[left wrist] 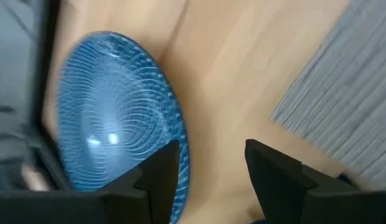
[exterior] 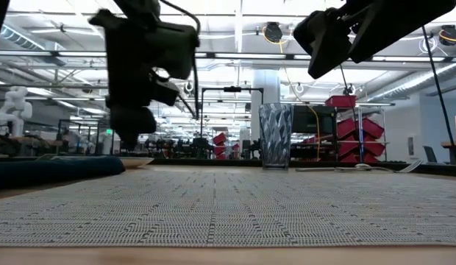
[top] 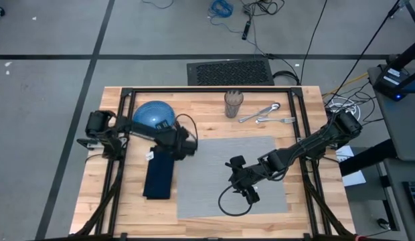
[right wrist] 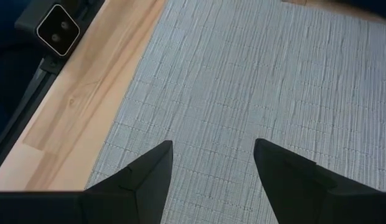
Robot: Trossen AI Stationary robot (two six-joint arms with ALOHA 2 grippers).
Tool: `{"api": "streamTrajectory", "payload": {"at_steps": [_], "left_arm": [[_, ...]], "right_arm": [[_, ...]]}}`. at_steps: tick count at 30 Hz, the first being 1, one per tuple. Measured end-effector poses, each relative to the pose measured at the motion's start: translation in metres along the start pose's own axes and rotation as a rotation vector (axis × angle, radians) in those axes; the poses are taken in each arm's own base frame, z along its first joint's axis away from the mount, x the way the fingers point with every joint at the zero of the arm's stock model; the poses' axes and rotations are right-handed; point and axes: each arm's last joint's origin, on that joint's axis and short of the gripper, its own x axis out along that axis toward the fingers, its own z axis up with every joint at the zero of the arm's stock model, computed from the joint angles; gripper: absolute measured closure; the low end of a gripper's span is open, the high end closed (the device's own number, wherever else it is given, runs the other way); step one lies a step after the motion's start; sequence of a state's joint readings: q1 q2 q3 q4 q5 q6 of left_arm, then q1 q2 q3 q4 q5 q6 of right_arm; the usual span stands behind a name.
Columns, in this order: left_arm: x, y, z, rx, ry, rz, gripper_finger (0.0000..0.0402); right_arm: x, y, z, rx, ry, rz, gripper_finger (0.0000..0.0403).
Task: Set table place
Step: Put the blue plate on the gray placemat
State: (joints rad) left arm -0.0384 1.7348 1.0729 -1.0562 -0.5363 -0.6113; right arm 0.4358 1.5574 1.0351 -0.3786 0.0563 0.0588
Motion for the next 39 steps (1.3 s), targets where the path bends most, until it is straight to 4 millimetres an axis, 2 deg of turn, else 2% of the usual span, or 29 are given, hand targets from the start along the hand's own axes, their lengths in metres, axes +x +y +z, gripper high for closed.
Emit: {"api": "streamTrajectory", "payload": {"at_steps": [8, 13, 26, 33, 39], "left_arm": [[0.019, 0.023, 0.021, -0.138, 0.017, -0.059, 0.0231], [0.023, 0.024, 0.025, -0.141, 0.038, -0.1, 0.0231], [0.061, 0.016, 0.028, -0.104, 0.138, 0.031, 0.0231], [0.073, 0.02, 0.029, -0.125, 0.165, 0.098, 0.0232], [0.079, 0.027, 0.03, -0.141, 0.178, 0.12, 0.0258]], "right_arm": [[0.0, 0.001, 0.0, -0.003, 0.001, 0.003, 0.0188], [0.0, 0.002, 0.0, -0.007, 0.002, 0.005, 0.0188], [0.0, 0.002, 0.0, -0.004, -0.002, 0.007, 0.0188], [0.0, 0.002, 0.0, -0.004, -0.003, 0.009, 0.0188], [0.0, 0.002, 0.0, -0.004, -0.003, 0.009, 0.0188]]}}
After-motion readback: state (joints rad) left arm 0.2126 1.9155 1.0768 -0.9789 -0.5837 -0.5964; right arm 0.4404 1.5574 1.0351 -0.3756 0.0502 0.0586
